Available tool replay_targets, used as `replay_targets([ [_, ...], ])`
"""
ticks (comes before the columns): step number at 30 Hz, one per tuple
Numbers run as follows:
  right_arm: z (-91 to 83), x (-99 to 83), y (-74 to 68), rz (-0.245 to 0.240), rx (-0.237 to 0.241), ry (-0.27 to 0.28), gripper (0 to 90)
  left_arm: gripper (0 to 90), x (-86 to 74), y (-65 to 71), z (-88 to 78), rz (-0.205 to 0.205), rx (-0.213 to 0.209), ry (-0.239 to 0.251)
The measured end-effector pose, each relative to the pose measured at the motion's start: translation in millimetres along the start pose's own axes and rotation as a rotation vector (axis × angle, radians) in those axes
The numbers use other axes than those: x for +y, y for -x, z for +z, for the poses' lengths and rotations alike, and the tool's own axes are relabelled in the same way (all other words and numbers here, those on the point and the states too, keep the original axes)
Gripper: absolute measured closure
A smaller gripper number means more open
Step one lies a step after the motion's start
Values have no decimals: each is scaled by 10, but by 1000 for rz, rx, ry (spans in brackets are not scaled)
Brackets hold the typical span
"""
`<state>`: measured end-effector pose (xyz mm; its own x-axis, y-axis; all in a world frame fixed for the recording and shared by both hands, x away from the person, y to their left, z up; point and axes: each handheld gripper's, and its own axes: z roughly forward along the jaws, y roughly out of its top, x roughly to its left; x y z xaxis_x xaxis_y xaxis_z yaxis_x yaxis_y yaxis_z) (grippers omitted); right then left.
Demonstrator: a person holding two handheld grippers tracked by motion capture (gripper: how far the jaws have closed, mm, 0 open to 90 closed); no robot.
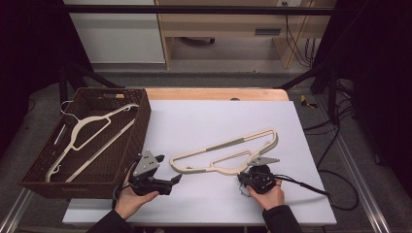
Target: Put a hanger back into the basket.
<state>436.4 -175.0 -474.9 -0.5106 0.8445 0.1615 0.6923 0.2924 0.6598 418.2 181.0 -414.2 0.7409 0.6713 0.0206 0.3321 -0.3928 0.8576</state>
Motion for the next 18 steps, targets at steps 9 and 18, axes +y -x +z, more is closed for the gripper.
replay_targets([
  [9, -5, 12, 1, 43, 5, -20, 867, 121, -10, 4, 19, 4, 3, -9],
  [18, -68, 38, 13, 85, 7, -1, 882, 122, -8, 15, 28, 8, 3, -10],
])
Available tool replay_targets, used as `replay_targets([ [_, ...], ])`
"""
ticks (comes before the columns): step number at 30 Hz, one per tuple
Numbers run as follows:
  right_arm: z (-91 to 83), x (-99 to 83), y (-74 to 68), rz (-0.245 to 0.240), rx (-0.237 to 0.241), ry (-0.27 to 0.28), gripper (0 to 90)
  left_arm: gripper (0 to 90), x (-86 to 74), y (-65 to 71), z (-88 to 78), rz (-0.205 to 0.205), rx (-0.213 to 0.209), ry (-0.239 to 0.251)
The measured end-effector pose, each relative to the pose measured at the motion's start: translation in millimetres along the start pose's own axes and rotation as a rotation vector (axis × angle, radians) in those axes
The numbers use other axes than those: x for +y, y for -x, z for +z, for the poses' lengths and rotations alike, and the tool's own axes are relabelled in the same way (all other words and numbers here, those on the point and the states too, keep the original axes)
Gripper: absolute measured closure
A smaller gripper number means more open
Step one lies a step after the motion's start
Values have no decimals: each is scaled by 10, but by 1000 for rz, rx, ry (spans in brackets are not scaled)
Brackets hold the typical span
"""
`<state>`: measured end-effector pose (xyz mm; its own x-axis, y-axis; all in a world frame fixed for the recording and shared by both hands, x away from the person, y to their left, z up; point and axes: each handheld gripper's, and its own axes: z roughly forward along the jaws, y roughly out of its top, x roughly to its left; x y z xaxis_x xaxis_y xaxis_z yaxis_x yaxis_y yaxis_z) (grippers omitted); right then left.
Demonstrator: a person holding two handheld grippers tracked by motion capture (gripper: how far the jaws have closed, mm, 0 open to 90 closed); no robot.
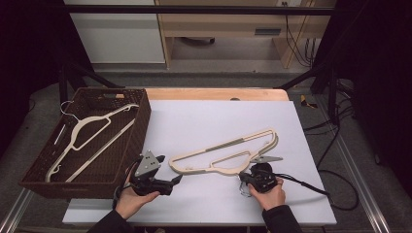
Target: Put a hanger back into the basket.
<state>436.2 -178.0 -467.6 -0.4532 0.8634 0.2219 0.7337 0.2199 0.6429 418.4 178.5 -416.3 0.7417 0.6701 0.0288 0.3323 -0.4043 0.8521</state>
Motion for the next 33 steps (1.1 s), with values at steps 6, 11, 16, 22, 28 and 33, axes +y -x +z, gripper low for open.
replay_targets([
  [6, -56, 39, 11, 27, -14, 13, 891, 124, 31, 31, 41, 13, -2, -4],
  [11, -114, 66, 20, 42, -2, 27, 892, 127, 101, 77, 140, 40, -8, -17],
  [16, -174, 95, 31, 46, -10, 43, 892, 132, 197, 141, 270, 73, -20, -39],
  [22, -220, 124, 23, 30, -23, 43, 892, 136, 348, 243, 445, 114, -44, -47],
  [28, -244, 147, 12, 25, -26, 38, 892, 147, 473, 320, 641, 146, -78, -66],
  [33, -263, 162, 0, 19, -27, 38, 892, 164, 532, 383, 818, 176, -112, -95],
])
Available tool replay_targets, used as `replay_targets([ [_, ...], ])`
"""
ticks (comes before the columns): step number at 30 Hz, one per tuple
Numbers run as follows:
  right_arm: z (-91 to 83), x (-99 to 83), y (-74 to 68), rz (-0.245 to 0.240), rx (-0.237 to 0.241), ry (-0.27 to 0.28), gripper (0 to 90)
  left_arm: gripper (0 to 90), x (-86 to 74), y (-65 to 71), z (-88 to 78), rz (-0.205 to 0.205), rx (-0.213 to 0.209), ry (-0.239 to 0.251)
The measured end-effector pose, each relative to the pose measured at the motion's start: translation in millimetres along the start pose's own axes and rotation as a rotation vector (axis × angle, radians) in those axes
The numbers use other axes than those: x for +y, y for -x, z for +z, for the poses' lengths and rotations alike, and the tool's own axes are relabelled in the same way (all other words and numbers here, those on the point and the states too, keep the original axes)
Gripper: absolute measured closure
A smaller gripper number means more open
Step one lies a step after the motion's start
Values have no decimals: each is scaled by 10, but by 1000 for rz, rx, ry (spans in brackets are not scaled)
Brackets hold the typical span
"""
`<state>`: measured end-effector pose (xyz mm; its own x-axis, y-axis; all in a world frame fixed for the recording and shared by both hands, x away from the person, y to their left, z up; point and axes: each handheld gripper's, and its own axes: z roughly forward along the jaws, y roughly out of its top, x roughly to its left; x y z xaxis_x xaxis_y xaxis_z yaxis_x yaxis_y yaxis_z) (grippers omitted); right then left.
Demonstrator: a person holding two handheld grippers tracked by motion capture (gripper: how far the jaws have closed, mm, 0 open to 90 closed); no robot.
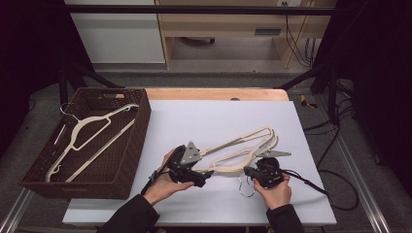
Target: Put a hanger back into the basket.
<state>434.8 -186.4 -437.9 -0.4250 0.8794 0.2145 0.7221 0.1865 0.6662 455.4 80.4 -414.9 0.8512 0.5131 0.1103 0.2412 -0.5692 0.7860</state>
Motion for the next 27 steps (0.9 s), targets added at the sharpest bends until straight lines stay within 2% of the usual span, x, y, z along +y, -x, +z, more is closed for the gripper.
replay_targets([
  [6, -18, 10, 2, -9, -2, -3, 892, 202, 33, 69, 255, 57, -21, -66],
  [15, -34, 16, 3, -14, -6, -3, 892, 287, 127, 165, 530, 108, -55, -93],
  [22, -47, 22, -1, -9, -4, -1, 892, 353, 151, 228, 679, 152, -62, -118],
  [27, -57, 28, -3, -11, -4, -1, 891, 415, 147, 253, 767, 152, -60, -121],
])
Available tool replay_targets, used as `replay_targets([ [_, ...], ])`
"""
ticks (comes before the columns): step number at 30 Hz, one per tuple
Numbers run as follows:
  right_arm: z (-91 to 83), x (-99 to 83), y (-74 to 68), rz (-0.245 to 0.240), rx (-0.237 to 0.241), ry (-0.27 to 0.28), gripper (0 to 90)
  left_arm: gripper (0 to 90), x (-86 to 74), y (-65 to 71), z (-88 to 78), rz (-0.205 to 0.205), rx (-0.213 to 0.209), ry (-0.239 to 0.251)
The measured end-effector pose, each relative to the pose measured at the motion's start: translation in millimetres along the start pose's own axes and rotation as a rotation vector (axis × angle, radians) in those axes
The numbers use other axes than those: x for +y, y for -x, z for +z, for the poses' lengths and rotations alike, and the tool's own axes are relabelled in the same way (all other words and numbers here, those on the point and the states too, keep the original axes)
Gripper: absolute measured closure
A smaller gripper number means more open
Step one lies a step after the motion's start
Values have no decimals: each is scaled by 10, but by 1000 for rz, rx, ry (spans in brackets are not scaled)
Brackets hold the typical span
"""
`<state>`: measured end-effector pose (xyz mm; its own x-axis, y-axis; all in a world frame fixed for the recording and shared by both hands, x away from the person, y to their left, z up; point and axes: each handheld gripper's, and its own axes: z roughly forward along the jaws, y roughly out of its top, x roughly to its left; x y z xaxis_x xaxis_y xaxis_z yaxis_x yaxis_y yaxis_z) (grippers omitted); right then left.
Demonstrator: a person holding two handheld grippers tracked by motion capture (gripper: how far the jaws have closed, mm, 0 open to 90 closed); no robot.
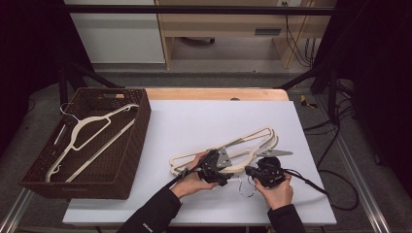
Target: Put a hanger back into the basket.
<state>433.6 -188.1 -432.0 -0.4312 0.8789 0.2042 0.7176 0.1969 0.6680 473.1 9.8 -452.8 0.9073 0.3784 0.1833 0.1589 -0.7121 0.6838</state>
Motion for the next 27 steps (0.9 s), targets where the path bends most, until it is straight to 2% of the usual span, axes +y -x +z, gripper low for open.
replay_targets([
  [2, -10, 4, -1, -5, 3, 2, 892, 447, 7, -3, 14, 20, 9, -17],
  [6, -19, 11, -10, -12, 2, 5, 891, 527, 25, 8, 54, 8, 13, -20],
  [7, -22, 11, -15, -9, 2, 4, 891, 546, 31, 1, 57, 21, 17, -34],
  [13, -32, 16, -21, -13, 0, 5, 891, 651, 43, 34, 93, 24, 8, -37],
  [14, -33, 17, -21, -13, 1, 4, 891, 657, 47, 32, 84, 41, 18, -48],
  [16, -34, 18, -24, -9, 5, 6, 891, 664, 52, 49, 82, 37, 18, -44],
  [20, -50, 23, -18, -21, 9, 13, 889, 679, 66, 68, 62, 65, 33, -49],
  [23, -77, 31, -12, -26, 22, 29, 882, 690, 82, 75, 29, 77, 42, -47],
  [27, -193, 58, 22, -34, 66, 96, 810, 706, 91, 49, -15, 81, 53, -36],
])
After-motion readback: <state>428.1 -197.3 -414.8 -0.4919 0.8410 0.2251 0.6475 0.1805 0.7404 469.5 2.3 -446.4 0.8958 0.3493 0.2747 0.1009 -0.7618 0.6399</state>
